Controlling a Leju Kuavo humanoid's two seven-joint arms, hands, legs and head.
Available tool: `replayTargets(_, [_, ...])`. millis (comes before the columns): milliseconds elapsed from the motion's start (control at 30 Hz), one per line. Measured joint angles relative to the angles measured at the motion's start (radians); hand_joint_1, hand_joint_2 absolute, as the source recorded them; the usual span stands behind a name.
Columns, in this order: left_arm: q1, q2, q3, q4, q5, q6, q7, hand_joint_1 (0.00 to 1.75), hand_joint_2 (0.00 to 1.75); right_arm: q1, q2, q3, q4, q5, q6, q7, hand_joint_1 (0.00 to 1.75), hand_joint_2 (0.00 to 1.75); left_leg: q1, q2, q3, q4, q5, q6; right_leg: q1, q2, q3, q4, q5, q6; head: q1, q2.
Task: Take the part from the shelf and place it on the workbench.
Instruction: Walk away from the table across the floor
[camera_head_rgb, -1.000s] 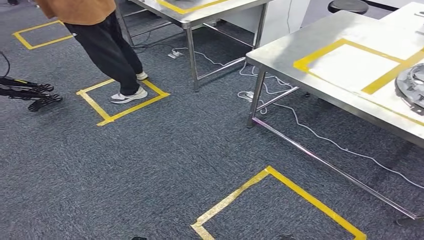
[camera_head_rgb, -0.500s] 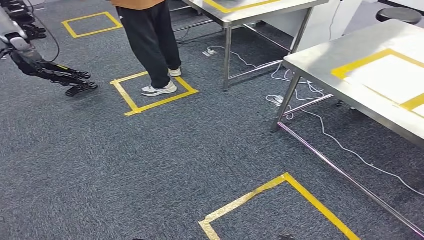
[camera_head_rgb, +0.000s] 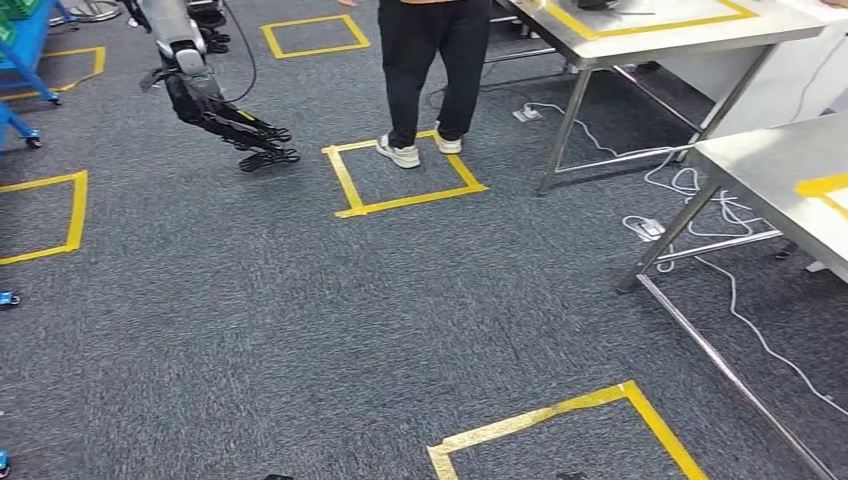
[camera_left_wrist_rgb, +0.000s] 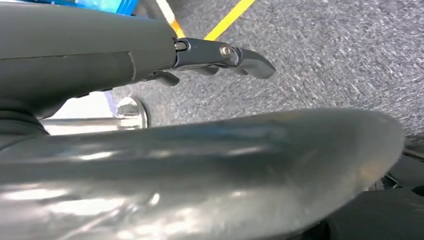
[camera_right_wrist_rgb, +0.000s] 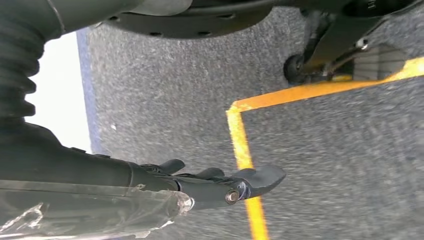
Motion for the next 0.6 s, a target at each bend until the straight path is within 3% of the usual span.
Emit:
replayTargets(33, [0.0,0.0,0.0,0.0,-0.001,0.001,-0.001,0.0,0.0,-0.001,0.0,0.0,0.0,0.002,0.006,-0.001,0.0,1.75,0.001,-0.011,-0.004,-0.001,0.003,-0.007,0.001,0.003,0.003,-0.007,-0.002,-0.005,0.0,0.0])
replayTargets(67, [0.002,0.001,0.0,0.0,-0.002,0.001,-0.002,0.0,0.0,-0.001,0.0,-0.001,0.0,0.003,0.01,-0.002,0.0,1.75,0.004,-0.021,-0.007,-0.004,0.006,-0.014,0.003,-0.009,0.003,-0.007,0.001,-0.012,-0.001,0.0])
replayTargets(100, [0.003,0.001,0.0,0.0,-0.002,0.002,-0.002,0.0,0.0,-0.002,0.001,-0.001,0.0,0.004,0.013,-0.002,0.0,1.75,0.006,-0.016,-0.01,-0.002,0.005,-0.02,0.004,-0.021,0.005,-0.009,0.004,-0.019,0.0,0.0])
replayTargets(167, [0.003,0.001,0.0,0.0,-0.003,0.002,-0.002,0.0,0.0,-0.001,0.003,-0.003,0.0,0.006,0.017,-0.002,0.0,1.75,0.004,0.031,-0.035,0.044,-0.028,-0.028,0.005,-0.05,0.006,-0.016,0.01,-0.032,-0.007,0.0])
replayTargets(233, [0.001,0.001,0.0,0.0,-0.003,0.003,-0.002,0.0,0.0,0.003,0.003,-0.003,0.0,0.011,0.02,0.0,0.0,1.75,0.003,0.087,-0.092,0.162,-0.096,-0.035,0.008,-0.081,0.005,-0.018,0.011,-0.038,-0.014,0.0])
replayTargets(300, [0.001,0.001,0.0,0.0,-0.003,0.003,-0.002,0.0,0.0,0.005,0.003,-0.004,0.0,0.014,0.023,0.002,0.0,1.75,0.003,0.101,-0.14,0.264,-0.133,-0.038,0.01,-0.115,0.004,-0.018,0.009,-0.04,-0.015,0.0])
replayTargets(333, [0.002,0.001,0.0,0.0,-0.002,0.003,-0.002,0.0,0.0,0.004,0.003,-0.005,0.0,0.015,0.023,0.003,0.0,1.75,0.003,0.103,-0.142,0.272,-0.126,-0.039,0.011,-0.13,0.004,-0.017,0.008,-0.041,-0.015,0.0])
replayTargets(400, [0.004,0.001,0.0,0.0,-0.002,0.004,-0.002,0.0,0.0,0.002,0.003,-0.006,0.0,0.016,0.023,0.003,0.0,1.75,0.003,0.119,-0.094,0.189,-0.069,-0.038,0.012,-0.156,0.007,-0.017,0.005,-0.038,-0.015,0.0])
replayTargets(433, [0.004,0.001,0.0,0.0,-0.002,0.004,-0.002,0.0,0.0,0.001,0.003,-0.006,0.0,0.017,0.023,0.003,0.0,1.75,0.002,0.15,-0.056,0.123,-0.04,-0.037,0.015,-0.166,0.009,-0.016,0.002,-0.035,-0.016,0.0])
replayTargets(500, [-0.001,0.0,0.0,0.0,-0.003,0.004,-0.002,0.0,0.0,0.0,0.003,-0.007,0.0,0.017,0.023,0.003,0.0,1.75,-0.001,0.196,-0.004,0.029,-0.016,-0.026,0.023,-0.187,0.013,-0.012,-0.005,-0.025,-0.017,0.0])
replayTargets(533, [-0.002,-0.001,0.0,0.0,-0.003,0.004,-0.002,0.0,0.0,0.0,0.003,-0.008,0.0,0.018,0.023,0.004,0.0,1.75,-0.003,0.203,0.004,0.011,-0.018,-0.019,0.027,-0.199,0.015,-0.011,-0.008,-0.02,-0.017,0.0])
replayTargets(600, [-0.001,-0.002,0.0,0.0,-0.005,0.005,-0.002,0.0,0.0,-0.003,0.003,-0.008,0.0,0.018,0.023,0.006,0.0,1.75,-0.002,0.176,0.003,0.006,-0.019,-0.004,0.026,-0.216,0.021,-0.01,-0.014,-0.01,-0.013,0.0])
